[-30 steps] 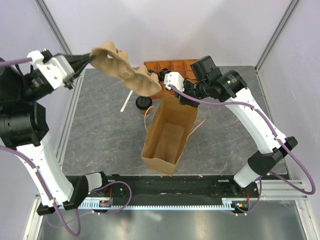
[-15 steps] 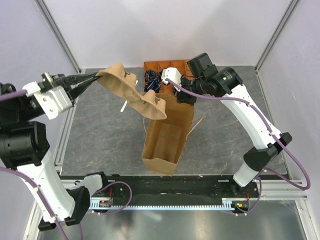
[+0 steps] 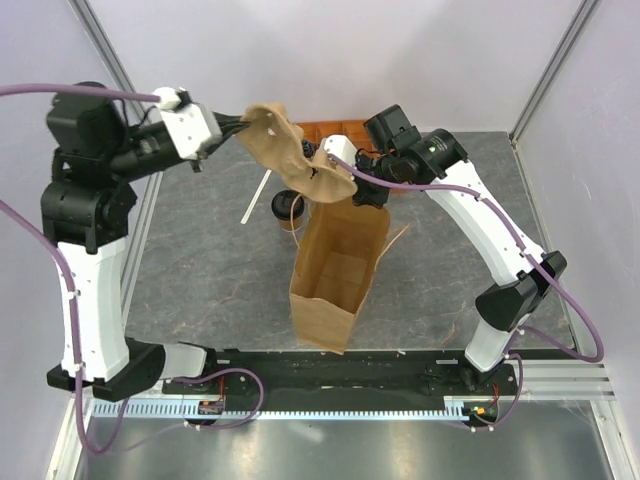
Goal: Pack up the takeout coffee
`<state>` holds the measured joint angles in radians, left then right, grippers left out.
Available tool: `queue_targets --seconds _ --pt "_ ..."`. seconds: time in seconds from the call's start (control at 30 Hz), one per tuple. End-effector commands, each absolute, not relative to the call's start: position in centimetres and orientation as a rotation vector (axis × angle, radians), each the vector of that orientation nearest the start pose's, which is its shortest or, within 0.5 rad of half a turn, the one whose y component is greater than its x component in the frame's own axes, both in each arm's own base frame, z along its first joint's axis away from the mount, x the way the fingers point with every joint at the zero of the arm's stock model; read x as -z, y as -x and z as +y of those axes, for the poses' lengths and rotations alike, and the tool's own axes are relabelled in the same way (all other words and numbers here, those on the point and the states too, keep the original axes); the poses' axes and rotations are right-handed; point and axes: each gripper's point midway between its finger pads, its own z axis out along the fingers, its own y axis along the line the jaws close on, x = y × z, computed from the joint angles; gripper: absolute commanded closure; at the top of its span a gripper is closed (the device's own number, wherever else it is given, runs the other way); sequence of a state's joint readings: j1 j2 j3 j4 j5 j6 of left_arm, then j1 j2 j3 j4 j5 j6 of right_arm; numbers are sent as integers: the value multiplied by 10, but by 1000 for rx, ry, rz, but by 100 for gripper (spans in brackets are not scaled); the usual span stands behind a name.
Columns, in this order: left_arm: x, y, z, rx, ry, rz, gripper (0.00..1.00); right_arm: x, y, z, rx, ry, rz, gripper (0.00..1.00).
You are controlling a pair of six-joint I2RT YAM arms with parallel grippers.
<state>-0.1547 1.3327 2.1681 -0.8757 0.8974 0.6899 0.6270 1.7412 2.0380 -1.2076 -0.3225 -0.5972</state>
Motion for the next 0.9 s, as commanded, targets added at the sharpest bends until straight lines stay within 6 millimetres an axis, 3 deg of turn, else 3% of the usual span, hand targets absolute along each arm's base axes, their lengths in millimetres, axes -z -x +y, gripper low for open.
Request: queue_targets --seconds 0.0,0.03,0.2,0.37,0.47,0.73,0.87 --pt "-540 -263 -173 86 -1299 1017 98 -306 -321 259 -370 1462 1920 100" --pt "-533 -258 -189 101 -1342 997 98 -306 -322 257 -363 1459 1923 100" --pt "-528 -256 -208 43 -1399 958 98 -308 -329 245 -361 1429 1946 100" --pt "-548 -261 -199 -5 -1308 965 98 -310 -324 236 -394 1416 1934 100" --pt "-553 -248 -199 18 -1318 927 98 -309 -324 231 -397 1410 1928 100" --pt "-516 -231 -233 26 -1493 915 98 -323 -336 237 -382 1371 1912 100" --pt "-495 -232 -246 -76 -1584 891 98 -327 -333 234 -370 1365 1908 100"
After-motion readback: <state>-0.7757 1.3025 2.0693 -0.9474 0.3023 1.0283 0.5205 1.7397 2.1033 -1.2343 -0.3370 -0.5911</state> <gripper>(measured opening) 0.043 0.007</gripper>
